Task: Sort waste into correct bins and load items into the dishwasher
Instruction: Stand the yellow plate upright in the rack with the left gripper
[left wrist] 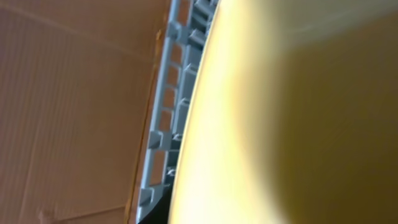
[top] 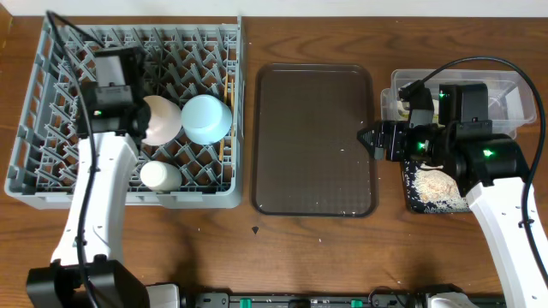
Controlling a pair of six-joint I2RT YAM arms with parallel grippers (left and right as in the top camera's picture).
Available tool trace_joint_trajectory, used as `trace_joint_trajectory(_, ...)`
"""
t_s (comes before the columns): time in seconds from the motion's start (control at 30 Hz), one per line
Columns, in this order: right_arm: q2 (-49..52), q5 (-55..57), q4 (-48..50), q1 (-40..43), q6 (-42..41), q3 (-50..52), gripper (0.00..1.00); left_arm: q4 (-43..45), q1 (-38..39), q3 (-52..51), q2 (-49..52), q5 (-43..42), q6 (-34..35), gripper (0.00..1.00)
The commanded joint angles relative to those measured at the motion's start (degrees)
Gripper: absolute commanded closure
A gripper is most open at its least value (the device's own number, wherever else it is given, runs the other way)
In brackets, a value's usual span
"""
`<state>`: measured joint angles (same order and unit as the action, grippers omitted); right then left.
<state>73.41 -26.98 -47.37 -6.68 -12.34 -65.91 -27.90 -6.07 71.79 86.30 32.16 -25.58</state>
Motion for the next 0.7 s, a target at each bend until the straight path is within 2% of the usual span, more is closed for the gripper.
trace_joint_trajectory(0.0, -0.39, 0.00, -0.17, -0.13, 0.87, -0.20, 0.22, 0.31, -2.51, 0.00, 0.92, -0.72, -0.68, 0.92)
trace_joint_trajectory(0.07, -0.39, 0.00, -0.04, -0.13, 0.87, -0.20, 0.22, -0.55, -3.15, -0.02, 1.77, -5.07, -0.09, 0.92)
trace_joint_trajectory(0.37, -0.39, 0.02, 0.02, -0.13, 0.87, -0.20, 0.22, -0.26, -3.02, -0.04, 6.60, -6.03, -0.09, 0.92)
trace_joint_trajectory(0.43, -0.39, 0.00, 0.00, -0.13, 0.87, -0.20, 0.22, -0.02, -3.04, -0.04, 7.45, -5.99, -0.11, 0.84)
trace_joint_trajectory(0.47, -0.39, 0.00, -0.11, -0.13, 0.87, -0.20, 0.22, 0.24, -3.04, -0.04, 7.80, -5.99, -0.11, 0.83)
trace_joint_trajectory(0.5, -0.39, 0.00, -0.22, -0.13, 0.87, -0.20, 0.22, 0.46, -3.02, -0.04, 7.91, -5.99, -0.09, 0.77)
trace_joint_trajectory(0.6, -0.39, 0.00, -0.50, -0.13, 0.87, -0.20, 0.22, 1.27, -2.99, -0.04, 7.61, -5.64, -0.07, 0.41)
trace_joint_trajectory(0.67, -0.39, -0.04, -0.52, -0.13, 0.83, -0.20, 0.22, 0.98, -2.97, -0.04, 6.82, -5.55, 0.20, 0.28)
